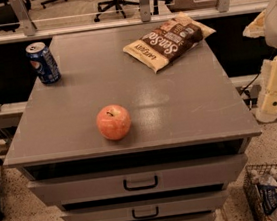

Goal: Pick pepsi can

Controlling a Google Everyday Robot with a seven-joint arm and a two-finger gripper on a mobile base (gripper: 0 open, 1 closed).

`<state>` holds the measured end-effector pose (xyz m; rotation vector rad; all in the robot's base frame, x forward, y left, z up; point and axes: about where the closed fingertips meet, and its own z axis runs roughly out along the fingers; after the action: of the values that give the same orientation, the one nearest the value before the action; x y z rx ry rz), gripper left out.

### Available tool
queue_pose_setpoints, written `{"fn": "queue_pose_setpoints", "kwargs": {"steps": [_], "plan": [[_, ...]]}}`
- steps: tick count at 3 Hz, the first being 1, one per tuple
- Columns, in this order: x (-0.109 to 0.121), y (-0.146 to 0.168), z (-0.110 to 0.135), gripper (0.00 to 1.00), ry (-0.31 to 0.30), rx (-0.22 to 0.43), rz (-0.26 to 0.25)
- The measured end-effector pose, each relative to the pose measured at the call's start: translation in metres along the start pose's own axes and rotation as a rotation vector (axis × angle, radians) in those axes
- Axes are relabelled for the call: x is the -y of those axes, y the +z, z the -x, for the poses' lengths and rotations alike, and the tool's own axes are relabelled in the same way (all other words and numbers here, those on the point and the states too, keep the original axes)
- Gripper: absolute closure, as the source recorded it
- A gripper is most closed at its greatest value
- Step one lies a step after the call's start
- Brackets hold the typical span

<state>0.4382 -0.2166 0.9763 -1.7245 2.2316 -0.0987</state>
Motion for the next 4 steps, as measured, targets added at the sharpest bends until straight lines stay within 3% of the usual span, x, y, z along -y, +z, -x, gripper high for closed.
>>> {"fn": "queue_pose_setpoints", "kwargs": {"steps": [1, 2, 4], "plan": [[0.0, 0.0, 0.001, 0.0, -0.001, 0.004, -0.003], [0.019, 0.032, 0.043, 0.0, -0.041, 0.127, 0.008], [0.097, 0.074, 0.188, 0.0, -0.184, 0.436, -0.062]]}}
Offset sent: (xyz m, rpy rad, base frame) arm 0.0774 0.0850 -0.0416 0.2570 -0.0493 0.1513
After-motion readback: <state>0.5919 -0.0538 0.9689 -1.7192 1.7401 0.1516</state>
